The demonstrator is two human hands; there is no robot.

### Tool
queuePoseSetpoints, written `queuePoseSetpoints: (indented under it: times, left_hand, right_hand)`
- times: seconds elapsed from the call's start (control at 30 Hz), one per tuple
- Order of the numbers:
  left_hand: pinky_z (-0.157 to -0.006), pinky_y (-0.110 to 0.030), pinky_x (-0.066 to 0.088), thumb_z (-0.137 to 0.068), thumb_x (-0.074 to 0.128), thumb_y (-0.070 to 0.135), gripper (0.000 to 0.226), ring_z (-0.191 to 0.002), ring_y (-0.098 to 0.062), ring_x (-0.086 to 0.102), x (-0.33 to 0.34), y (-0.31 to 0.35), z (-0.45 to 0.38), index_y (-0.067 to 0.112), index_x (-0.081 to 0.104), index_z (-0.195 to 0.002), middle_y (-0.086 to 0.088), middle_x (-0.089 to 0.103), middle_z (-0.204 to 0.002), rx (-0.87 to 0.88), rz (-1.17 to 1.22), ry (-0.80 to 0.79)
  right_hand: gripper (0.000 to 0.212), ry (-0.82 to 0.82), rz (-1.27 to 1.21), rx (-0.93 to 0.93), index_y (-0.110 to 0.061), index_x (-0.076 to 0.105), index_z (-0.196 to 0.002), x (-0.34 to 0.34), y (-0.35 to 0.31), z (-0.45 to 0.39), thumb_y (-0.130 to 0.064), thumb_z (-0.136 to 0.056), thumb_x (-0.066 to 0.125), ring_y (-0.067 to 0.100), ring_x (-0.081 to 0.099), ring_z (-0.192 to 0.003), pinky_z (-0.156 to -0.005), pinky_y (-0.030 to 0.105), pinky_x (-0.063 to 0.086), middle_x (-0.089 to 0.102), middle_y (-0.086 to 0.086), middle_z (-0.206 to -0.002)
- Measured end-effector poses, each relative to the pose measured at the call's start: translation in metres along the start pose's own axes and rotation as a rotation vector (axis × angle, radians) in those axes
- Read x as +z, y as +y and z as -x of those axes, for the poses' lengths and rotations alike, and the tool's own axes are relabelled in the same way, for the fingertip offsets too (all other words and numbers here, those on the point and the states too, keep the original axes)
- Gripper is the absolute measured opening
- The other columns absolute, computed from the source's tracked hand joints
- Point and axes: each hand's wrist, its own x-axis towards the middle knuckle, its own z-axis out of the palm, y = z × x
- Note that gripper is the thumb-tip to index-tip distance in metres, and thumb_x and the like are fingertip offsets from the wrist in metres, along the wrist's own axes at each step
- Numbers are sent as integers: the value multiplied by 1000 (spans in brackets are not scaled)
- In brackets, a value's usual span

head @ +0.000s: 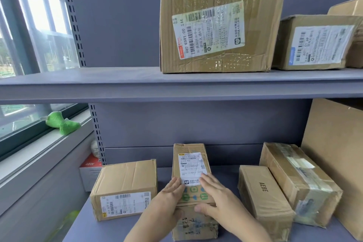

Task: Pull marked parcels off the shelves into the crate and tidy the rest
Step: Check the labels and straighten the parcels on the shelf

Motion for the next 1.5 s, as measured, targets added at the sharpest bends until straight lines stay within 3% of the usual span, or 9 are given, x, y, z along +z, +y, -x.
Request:
queuePoseSetpoints:
  times: [0.5, 0.6, 0.7, 0.83, 1.0, 1.1, 1.23, 1.37, 1.5]
  left_hand:
    - [-103, -3, 2, -87, 60, 34, 67, -142, -4, 8, -8, -17, 8, 19, 29, -144, 16, 16, -143, -24, 262, 171]
    - [-113, -23, 11, -74, 41, 75, 89, -143, -15, 12, -19, -54, 17, 17, 37, -141, 3, 26, -148, -206, 237, 363]
    - [-107, -44, 27, -88, 38, 59, 68, -133, -40, 31, -20, -99, 27, 15, 35, -140, -18, 38, -143, -474, -95, 250]
    - [-60, -50, 49, -81, 33, 59, 51, -66, -44, 57, 0, -145, 34, 13, 55, -85, -16, 57, -75, -374, -276, 213]
    - [-63, -53, 49, -71, 39, 49, 40, -73, -44, 55, 5, -151, 34, 14, 47, -89, -17, 55, -80, -313, -346, 233]
    - [-64, -55, 49, -68, 46, 46, 41, -77, -45, 54, 2, -152, 39, 13, 46, -93, -20, 55, -85, -313, -354, 181]
    - [-61, -60, 51, -28, 91, 32, 91, -85, -55, 61, 10, -152, 40, 9, 48, -106, -30, 64, -96, -299, -291, 168]
    - [-54, -57, 52, -58, 62, 34, 60, -92, -50, 62, 2, -125, 39, 11, 46, -112, -27, 69, -97, -205, -299, 140]
    - [-85, -46, 46, -88, 31, 33, 37, -106, -43, 46, 4, -81, 29, 16, 44, -118, -28, 67, -103, 178, -248, 704]
  right_hand:
    - [120, 27, -136, 27, -20, 21, -146, 4, 4, -2, -89, -48, 32, -14, -5, -133, -104, 5, 0, 7, -25, -145]
    - [124, 46, -164, 34, -20, 22, -146, 6, 4, -2, -92, -45, 32, -12, -4, -133, -106, 8, 1, 9, -25, -144]
    - [127, 60, -218, 56, -21, 24, -145, 7, 3, 1, -93, -42, 35, -16, -3, -132, -106, 9, 3, 10, -27, -142]
    - [119, 92, -240, 73, -24, 24, -145, 9, -2, 2, -88, -46, 41, -23, -5, -127, -105, 7, 4, 7, -34, -137]
    - [73, 133, -249, 117, -23, 27, -144, 14, -8, 4, -31, -83, 66, -10, 1, -137, -107, 10, 6, 14, -25, -144]
    - [70, 148, -242, 120, -24, 29, -143, 14, -8, 4, -26, -84, 66, -16, 0, -132, -105, 7, 6, 16, -25, -144]
    - [72, 193, -291, 134, -38, 18, -139, 17, -14, 16, -22, -86, 64, -20, -3, -130, -105, 9, 7, 5, -40, -135]
    - [76, 354, -236, 149, -50, 11, -132, 30, -6, 53, -23, -84, 65, -31, -3, -123, -102, 0, 6, 4, -42, -138]
    - [84, 442, -100, 160, -70, 7, -127, 16, 11, 88, -31, -78, 64, -27, 5, -128, -98, -6, 9, -4, -52, -135]
